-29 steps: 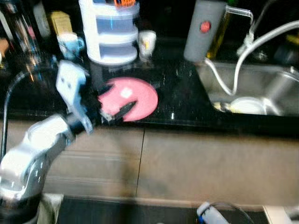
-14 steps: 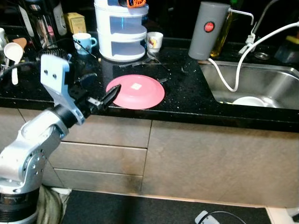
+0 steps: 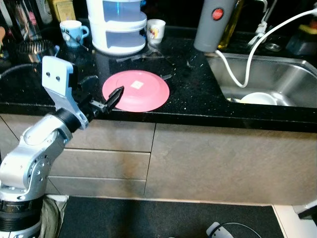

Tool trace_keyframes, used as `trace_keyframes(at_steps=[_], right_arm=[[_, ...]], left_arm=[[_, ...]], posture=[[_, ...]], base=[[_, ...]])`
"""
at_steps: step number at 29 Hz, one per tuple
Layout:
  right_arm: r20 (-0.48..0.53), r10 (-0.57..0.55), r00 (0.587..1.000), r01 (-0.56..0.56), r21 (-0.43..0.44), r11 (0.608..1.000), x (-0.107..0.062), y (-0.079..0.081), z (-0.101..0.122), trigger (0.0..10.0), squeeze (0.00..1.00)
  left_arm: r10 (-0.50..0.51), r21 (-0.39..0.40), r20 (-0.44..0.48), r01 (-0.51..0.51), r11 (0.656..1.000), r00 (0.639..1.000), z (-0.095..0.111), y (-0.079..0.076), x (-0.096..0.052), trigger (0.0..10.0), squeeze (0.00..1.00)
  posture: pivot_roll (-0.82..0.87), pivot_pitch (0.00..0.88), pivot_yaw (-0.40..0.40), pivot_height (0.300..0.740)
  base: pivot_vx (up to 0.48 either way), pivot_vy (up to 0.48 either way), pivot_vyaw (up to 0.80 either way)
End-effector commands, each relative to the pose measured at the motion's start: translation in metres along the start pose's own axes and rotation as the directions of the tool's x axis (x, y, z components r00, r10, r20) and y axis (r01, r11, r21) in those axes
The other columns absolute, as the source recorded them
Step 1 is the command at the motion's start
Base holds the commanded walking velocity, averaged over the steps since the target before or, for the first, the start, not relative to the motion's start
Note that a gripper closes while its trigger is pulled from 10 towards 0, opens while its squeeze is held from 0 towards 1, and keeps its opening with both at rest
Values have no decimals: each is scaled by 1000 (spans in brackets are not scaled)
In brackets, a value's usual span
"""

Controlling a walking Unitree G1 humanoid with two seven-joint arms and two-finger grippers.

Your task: Kitchen organization

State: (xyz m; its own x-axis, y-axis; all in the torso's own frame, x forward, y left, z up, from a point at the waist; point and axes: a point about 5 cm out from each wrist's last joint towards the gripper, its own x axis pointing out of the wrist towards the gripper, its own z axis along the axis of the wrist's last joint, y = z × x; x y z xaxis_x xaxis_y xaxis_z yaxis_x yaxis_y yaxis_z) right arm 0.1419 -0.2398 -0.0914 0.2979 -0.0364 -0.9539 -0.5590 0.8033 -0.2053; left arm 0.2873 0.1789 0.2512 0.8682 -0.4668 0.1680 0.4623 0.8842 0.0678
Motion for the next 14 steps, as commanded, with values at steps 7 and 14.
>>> trace_keyframes(at_steps=[7, 14], right_arm=[[2, -3, 1000, 3, 2, 1000, 0, -1, 0, 10000, 0], [3, -4, 1000, 4, 2, 1000, 0, -1, 1, 10000, 0]], left_arm=[[64, 153, -19, -60, 986, 998, -1, 10, 4, 10000, 0], [141, 506, 11, -127, 853, 990, 11, 40, 15, 10000, 0]], posture=[[26, 19, -54, 740], [28, 9, -56, 740]], base=[[0, 0, 0], [0, 0, 0]])
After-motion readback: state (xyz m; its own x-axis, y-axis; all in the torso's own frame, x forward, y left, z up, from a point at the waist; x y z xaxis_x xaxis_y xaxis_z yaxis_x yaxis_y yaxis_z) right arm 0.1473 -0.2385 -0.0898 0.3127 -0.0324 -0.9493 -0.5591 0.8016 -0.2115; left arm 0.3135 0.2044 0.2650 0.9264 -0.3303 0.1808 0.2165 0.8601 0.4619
